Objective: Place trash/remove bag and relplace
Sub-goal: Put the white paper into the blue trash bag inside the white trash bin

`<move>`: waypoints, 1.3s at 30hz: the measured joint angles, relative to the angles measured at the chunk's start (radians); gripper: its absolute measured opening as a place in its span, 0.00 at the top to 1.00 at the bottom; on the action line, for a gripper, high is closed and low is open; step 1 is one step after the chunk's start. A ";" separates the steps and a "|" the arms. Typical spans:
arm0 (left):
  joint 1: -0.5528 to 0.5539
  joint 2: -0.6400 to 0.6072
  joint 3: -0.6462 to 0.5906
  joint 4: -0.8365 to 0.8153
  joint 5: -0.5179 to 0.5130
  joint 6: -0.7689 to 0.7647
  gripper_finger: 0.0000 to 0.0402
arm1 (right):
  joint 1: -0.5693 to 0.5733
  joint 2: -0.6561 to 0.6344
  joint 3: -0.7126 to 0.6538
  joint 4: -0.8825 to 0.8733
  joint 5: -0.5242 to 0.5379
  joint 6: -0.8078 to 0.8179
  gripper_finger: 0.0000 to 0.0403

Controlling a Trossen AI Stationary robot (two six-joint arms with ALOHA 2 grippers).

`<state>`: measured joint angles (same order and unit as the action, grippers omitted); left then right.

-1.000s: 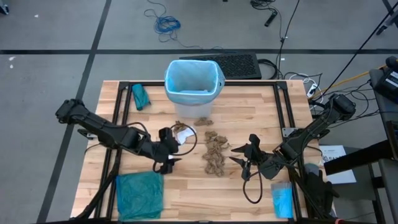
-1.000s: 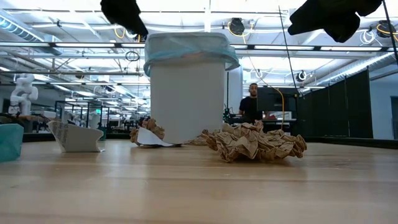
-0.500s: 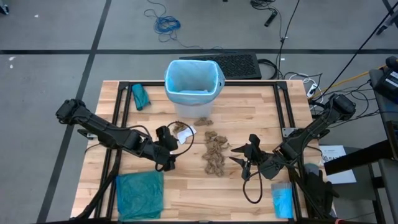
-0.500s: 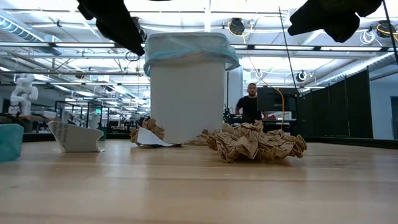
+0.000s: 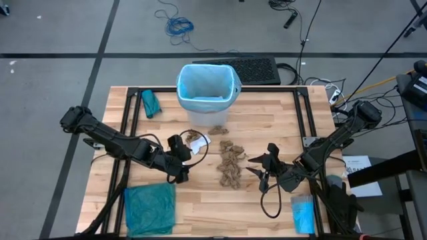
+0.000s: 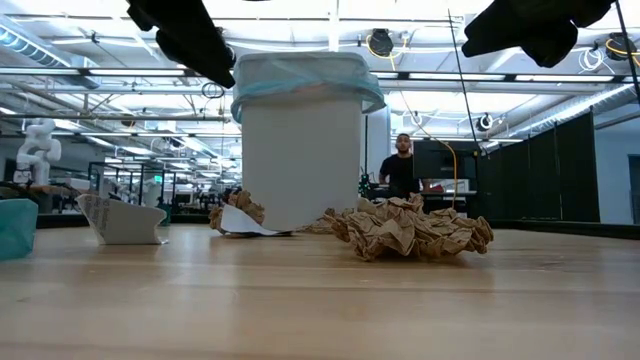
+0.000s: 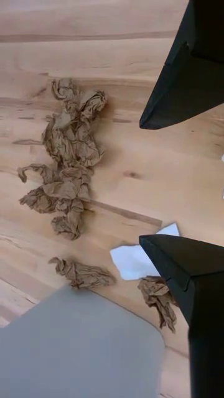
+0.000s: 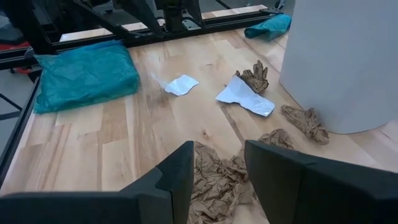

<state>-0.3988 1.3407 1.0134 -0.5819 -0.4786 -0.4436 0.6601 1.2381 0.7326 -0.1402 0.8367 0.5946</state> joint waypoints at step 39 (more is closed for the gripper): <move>-0.018 0.000 0.000 0.006 0.036 -0.048 0.29 | -0.139 0.003 0.042 0.200 -0.180 -0.316 0.67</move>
<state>-0.4168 1.3407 1.0134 -0.5762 -0.4423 -0.4919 0.5210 1.2415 0.7742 0.0597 0.6565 0.2788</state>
